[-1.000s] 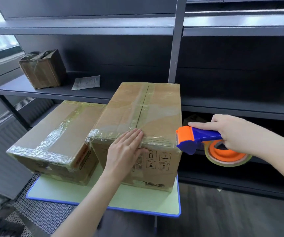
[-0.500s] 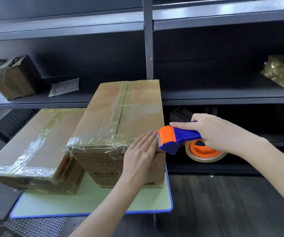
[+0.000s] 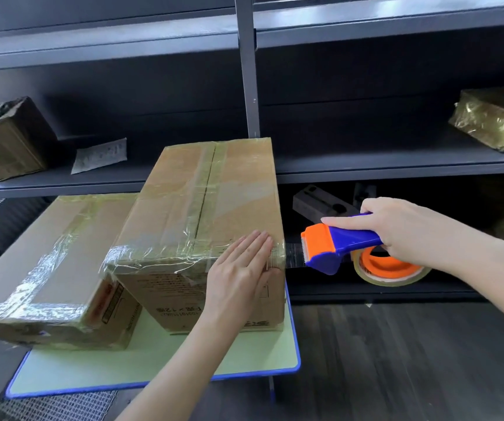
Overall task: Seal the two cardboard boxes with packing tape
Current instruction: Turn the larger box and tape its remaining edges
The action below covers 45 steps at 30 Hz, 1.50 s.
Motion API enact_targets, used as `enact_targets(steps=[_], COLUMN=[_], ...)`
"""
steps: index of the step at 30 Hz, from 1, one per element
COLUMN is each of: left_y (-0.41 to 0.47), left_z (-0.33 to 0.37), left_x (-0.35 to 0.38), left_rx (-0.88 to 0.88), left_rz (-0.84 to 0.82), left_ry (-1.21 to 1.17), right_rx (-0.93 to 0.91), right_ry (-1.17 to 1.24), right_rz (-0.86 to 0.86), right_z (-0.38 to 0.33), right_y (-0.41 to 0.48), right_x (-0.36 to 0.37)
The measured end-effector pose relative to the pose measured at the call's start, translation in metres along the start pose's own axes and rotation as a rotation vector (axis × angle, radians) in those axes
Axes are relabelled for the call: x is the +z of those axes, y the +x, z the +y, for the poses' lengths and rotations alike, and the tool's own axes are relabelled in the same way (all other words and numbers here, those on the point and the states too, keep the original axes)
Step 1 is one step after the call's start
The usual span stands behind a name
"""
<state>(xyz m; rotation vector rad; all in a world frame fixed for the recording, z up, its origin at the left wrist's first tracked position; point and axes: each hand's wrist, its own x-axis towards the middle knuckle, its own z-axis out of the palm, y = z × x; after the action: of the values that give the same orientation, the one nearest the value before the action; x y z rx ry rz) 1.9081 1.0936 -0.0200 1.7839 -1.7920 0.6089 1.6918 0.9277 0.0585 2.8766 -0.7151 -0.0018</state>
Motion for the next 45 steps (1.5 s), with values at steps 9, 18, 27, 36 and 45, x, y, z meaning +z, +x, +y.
enact_targets(steps=[9, 18, 27, 36, 45], left_y=[-0.002, 0.002, 0.004, 0.016, 0.018], left_z=[-0.002, 0.021, 0.025, 0.044, 0.041], left_x=[-0.001, -0.004, -0.011, 0.020, 0.021], left_rx=[-0.019, -0.083, -0.106, -0.236, -0.172], left_rz=[-0.001, -0.097, -0.120, 0.027, 0.038], left_ry=[-0.005, -0.009, -0.063, 0.109, 0.022], right_rx=[-0.017, -0.064, -0.119, 0.325, 0.322], right_ry=[-0.092, -0.227, -0.256, -0.149, 0.115], right_rz=[-0.096, -0.045, -0.060, 0.023, 0.374], right_z=[0.017, -0.008, -0.035, -0.025, -0.079], right_y=[0.000, 0.001, 0.038, 0.047, 0.082], right_x=[-0.006, 0.014, 0.018, 0.007, -0.026])
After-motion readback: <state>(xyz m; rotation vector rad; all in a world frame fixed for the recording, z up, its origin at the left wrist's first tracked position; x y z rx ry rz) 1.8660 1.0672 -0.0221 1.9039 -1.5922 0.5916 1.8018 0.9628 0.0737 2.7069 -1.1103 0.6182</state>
